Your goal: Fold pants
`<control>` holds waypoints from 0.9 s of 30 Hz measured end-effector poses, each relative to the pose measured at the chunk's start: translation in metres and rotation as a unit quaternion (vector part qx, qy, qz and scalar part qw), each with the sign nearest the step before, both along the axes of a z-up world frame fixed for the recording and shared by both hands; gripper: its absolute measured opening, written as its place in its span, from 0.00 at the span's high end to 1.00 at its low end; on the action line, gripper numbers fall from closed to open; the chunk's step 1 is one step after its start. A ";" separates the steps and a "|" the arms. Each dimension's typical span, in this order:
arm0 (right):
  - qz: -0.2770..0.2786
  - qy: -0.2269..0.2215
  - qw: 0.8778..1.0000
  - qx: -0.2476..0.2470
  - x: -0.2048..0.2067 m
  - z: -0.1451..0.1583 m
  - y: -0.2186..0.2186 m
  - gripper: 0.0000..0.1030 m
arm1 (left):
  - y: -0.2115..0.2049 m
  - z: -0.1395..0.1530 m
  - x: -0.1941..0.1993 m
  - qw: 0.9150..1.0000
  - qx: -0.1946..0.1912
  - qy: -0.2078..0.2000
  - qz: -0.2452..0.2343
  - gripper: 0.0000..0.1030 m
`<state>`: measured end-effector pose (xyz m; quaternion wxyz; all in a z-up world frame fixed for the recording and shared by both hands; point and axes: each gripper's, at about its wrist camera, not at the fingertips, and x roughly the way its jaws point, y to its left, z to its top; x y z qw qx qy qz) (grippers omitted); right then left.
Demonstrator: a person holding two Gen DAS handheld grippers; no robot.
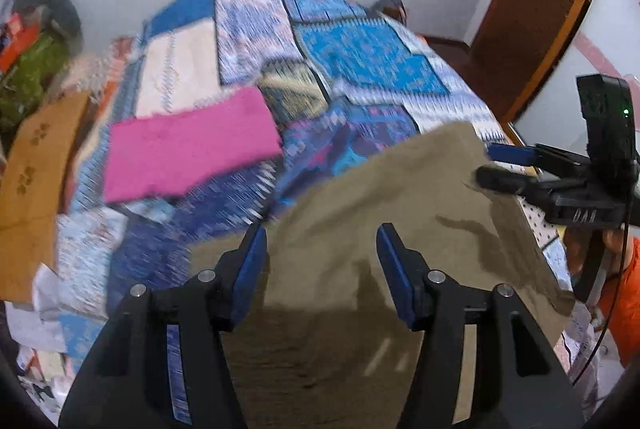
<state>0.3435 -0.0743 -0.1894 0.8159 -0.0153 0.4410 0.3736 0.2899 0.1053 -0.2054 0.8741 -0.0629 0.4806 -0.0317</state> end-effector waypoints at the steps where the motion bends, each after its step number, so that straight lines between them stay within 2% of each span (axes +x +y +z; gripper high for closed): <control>1: 0.010 0.004 1.000 -0.007 -0.004 -0.004 0.009 0.29 | -0.004 -0.008 0.001 1.000 -0.005 0.013 -0.006 0.44; 4: 0.036 0.031 0.998 -0.038 -0.016 -0.026 0.031 0.29 | -0.014 -0.030 -0.005 0.999 0.005 0.042 -0.014 0.44; 7: 0.057 0.068 0.994 -0.065 -0.027 -0.046 0.040 0.29 | -0.018 -0.031 -0.021 0.999 0.038 0.028 -0.023 0.44; 11: 0.071 0.049 0.992 -0.094 -0.054 -0.046 0.028 0.29 | -0.013 -0.021 -0.048 0.999 0.020 0.013 -0.027 0.42; 15: 0.070 0.041 0.991 -0.102 -0.075 -0.038 0.003 0.29 | -0.019 -0.018 -0.076 0.997 0.070 0.005 -0.030 0.40; 19: 0.064 0.042 0.991 -0.114 -0.102 -0.043 -0.017 0.29 | -0.018 -0.021 -0.105 0.996 0.089 -0.001 -0.027 0.34; 24: 0.022 0.051 0.995 -0.078 -0.124 -0.043 -0.046 0.29 | -0.008 -0.028 -0.131 0.998 0.061 0.001 -0.001 0.29; 27: 0.001 0.053 0.997 -0.064 -0.130 -0.045 -0.055 0.29 | -0.002 -0.021 -0.139 0.999 0.050 0.000 0.011 0.29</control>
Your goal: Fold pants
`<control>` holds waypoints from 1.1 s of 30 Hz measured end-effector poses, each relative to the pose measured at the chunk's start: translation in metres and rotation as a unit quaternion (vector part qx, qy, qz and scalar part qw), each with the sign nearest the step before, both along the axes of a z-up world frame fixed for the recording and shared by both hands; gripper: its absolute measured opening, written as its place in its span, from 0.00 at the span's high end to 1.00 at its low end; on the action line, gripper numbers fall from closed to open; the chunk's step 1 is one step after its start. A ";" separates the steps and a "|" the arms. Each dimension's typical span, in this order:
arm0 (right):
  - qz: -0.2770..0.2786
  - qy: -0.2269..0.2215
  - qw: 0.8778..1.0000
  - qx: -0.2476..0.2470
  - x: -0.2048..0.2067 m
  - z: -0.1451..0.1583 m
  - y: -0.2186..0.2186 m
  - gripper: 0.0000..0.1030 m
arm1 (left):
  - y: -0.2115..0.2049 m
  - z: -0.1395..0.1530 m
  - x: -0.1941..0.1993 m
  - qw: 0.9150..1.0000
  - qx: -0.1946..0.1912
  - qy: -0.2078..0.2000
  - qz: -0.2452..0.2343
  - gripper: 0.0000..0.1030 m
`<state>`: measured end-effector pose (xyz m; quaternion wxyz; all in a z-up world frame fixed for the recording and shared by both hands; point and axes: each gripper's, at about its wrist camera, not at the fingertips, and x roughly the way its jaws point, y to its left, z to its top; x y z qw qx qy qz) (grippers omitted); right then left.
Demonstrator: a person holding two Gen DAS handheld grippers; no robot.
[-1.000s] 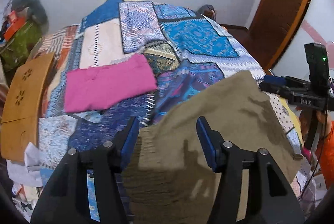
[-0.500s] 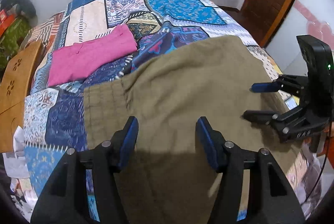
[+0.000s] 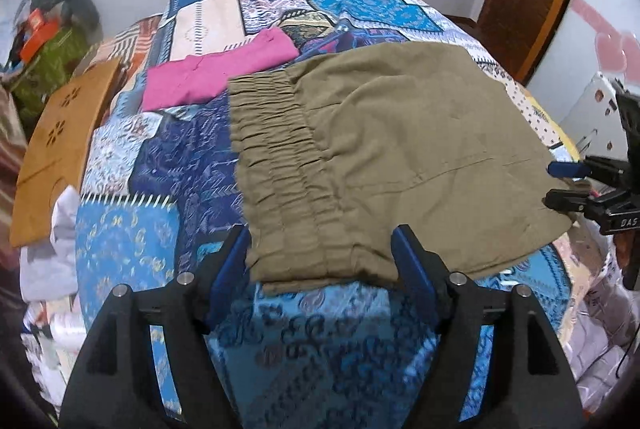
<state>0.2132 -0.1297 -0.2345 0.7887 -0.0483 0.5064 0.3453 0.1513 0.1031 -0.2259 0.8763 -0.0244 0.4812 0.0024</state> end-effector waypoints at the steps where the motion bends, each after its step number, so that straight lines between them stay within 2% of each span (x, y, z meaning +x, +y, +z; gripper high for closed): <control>1: -0.003 0.001 1.000 -0.001 -0.001 0.001 -0.001 0.29 | 0.003 0.006 -0.003 1.000 -0.001 -0.004 0.005 0.29; 5: -0.007 -0.013 1.000 -0.013 -0.002 0.014 0.003 0.29 | 0.015 0.030 -0.019 0.999 -0.002 -0.030 0.025 0.29; 10: -0.011 -0.070 0.997 0.009 -0.004 0.043 0.010 0.29 | 0.032 0.037 -0.032 0.995 -0.089 -0.022 0.041 0.29; 13: -0.020 -0.095 0.995 0.029 -0.001 0.055 0.016 0.29 | 0.031 0.025 -0.035 0.989 -0.144 0.003 0.042 0.29; 16: -0.028 -0.109 0.993 0.039 0.000 0.057 0.023 0.29 | 0.025 0.009 -0.034 0.982 -0.182 0.030 0.041 0.29; 19: -0.030 -0.101 0.994 0.041 0.003 0.047 0.030 0.29 | 0.018 -0.009 -0.028 0.976 -0.207 0.058 0.046 0.29; 21: -0.030 -0.100 0.994 0.027 0.004 0.037 0.037 0.29 | 0.016 -0.013 -0.025 0.975 -0.210 0.053 0.053 0.27; 22: -0.027 -0.100 0.994 0.019 0.005 0.031 0.039 0.29 | 0.015 -0.013 -0.023 0.974 -0.216 0.051 0.053 0.22; 26: -0.008 -0.096 0.995 -0.019 0.003 0.008 0.048 0.29 | 0.018 -0.017 -0.011 0.961 -0.265 0.046 0.068 0.15; 28: 0.001 -0.083 0.996 -0.029 0.003 -0.003 0.049 0.29 | 0.020 -0.018 -0.003 0.958 -0.272 0.044 0.073 0.12; 32: 0.002 -0.065 0.998 -0.010 0.004 -0.006 0.041 0.29 | 0.027 -0.020 0.010 0.951 -0.291 0.033 0.095 0.12; 33: 0.004 -0.065 0.998 -0.010 0.003 -0.005 0.042 0.29 | 0.029 -0.019 0.013 0.951 -0.291 0.029 0.103 0.18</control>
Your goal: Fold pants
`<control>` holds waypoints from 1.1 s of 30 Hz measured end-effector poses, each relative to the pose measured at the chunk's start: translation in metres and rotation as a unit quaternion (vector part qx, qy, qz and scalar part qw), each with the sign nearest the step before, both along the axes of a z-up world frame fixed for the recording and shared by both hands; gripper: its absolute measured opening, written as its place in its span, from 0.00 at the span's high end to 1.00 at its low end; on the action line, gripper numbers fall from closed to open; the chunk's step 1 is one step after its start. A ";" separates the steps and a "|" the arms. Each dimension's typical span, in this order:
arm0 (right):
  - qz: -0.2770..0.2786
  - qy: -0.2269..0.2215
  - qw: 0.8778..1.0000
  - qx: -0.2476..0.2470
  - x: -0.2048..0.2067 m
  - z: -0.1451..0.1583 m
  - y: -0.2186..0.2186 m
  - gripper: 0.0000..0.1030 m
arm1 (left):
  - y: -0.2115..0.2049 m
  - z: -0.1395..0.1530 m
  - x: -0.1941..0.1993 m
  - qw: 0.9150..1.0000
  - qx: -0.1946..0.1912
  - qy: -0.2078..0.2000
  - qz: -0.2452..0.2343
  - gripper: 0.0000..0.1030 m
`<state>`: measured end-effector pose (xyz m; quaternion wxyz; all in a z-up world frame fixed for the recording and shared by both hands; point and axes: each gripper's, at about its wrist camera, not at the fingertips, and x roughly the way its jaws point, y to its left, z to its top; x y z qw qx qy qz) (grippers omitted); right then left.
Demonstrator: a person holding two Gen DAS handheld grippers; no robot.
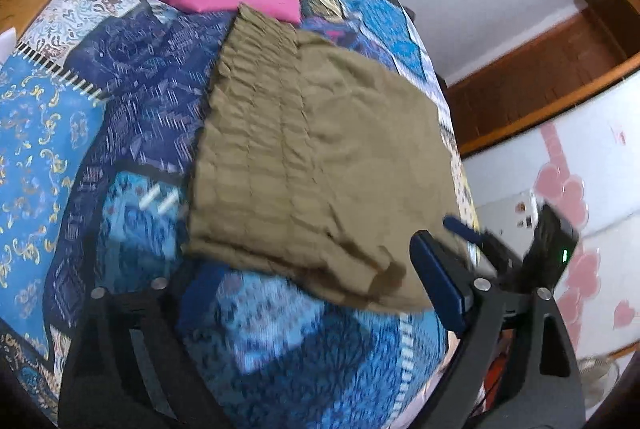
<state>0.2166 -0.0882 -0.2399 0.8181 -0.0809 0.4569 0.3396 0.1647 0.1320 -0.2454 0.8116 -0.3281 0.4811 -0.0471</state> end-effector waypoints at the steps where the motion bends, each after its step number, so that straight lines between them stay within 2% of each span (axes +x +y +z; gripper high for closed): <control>1: 0.002 -0.001 1.000 -0.001 -0.001 0.000 0.000 0.29 | 0.002 0.000 0.004 1.000 0.005 0.001 0.010 0.27; 2: 0.004 -0.002 1.000 -0.002 -0.002 0.000 0.000 0.29 | 0.004 0.001 0.007 1.000 0.015 0.002 0.018 0.34; 3: 0.006 -0.003 1.000 -0.003 -0.003 0.000 0.000 0.29 | 0.006 0.001 0.009 0.999 0.024 0.004 0.022 0.47; 6: 0.006 0.001 1.000 0.003 -0.004 0.000 -0.003 0.29 | 0.006 0.003 0.014 0.999 0.043 0.005 0.022 0.60; 10: -0.002 0.003 1.000 0.007 -0.004 0.001 -0.007 0.29 | -0.005 0.016 0.014 0.993 0.113 -0.012 0.014 0.67; 13: -0.013 0.006 1.000 0.010 -0.006 0.003 -0.015 0.29 | -0.012 0.034 0.011 0.982 0.185 -0.034 0.019 0.69; 16: -0.023 0.003 1.000 0.009 -0.008 0.005 -0.024 0.29 | -0.010 0.053 0.004 0.962 0.264 -0.054 0.037 0.70; 17: -0.028 0.004 1.000 0.009 -0.008 0.006 -0.028 0.29 | -0.008 0.061 0.000 0.953 0.294 -0.060 0.046 0.70; 19: -0.036 0.008 0.999 0.010 -0.010 0.005 -0.036 0.29 | -0.004 0.071 -0.007 0.942 0.324 -0.068 0.052 0.70; 23: -0.051 0.013 0.998 0.019 -0.012 0.005 -0.048 0.29 | -0.005 0.089 -0.012 0.933 0.348 -0.082 0.039 0.70; 29: -0.065 0.002 0.998 0.017 -0.017 0.009 -0.059 0.29 | -0.045 0.111 -0.009 0.916 0.382 -0.125 -0.007 0.71; 33: -0.073 -0.006 0.997 0.018 -0.020 0.014 -0.071 0.29 | -0.077 0.124 -0.002 0.916 0.368 -0.152 -0.049 0.72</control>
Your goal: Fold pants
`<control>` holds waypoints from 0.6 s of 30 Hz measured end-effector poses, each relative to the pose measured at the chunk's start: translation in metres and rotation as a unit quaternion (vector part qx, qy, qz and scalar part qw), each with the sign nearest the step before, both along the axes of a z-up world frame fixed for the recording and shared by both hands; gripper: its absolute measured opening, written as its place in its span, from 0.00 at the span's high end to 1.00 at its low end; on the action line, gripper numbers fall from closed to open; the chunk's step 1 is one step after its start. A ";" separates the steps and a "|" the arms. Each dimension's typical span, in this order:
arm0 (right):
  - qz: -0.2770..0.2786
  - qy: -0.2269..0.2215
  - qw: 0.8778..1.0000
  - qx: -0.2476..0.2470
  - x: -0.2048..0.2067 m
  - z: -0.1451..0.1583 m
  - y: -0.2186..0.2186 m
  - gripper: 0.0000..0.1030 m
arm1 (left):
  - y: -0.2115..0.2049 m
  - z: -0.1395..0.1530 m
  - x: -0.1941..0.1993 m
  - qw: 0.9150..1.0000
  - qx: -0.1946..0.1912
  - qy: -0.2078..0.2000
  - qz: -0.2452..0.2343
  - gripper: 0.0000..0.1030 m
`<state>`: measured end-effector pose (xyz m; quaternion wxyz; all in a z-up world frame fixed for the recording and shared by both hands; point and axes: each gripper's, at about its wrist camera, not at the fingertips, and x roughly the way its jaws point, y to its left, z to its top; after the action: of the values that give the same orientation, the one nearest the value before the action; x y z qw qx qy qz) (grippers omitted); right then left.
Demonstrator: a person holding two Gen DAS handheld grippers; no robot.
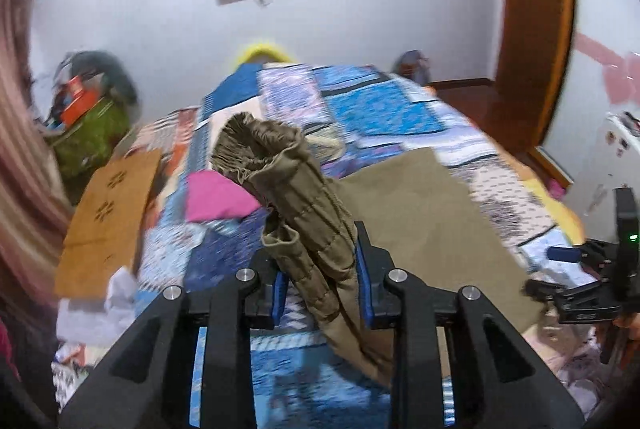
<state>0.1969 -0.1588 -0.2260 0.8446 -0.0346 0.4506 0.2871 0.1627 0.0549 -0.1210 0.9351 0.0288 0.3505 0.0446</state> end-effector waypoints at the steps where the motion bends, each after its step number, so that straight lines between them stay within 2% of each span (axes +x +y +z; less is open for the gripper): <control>1: -0.004 -0.001 1.000 0.000 0.000 0.001 -0.004 0.29 | -0.006 0.002 0.002 1.000 -0.004 0.000 -0.009 0.73; 9: -0.015 0.015 1.000 -0.005 0.003 -0.011 -0.019 0.29 | -0.060 -0.003 0.026 0.995 -0.045 0.024 -0.082 0.76; 18: -0.017 0.020 1.000 0.016 0.002 -0.017 -0.024 0.29 | -0.122 -0.047 0.045 0.985 -0.041 0.088 -0.143 0.76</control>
<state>0.1994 -0.1826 -0.2428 0.8408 -0.0073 0.4631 0.2802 0.2081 -0.0668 -0.1680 0.8975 0.0446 0.4255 -0.1068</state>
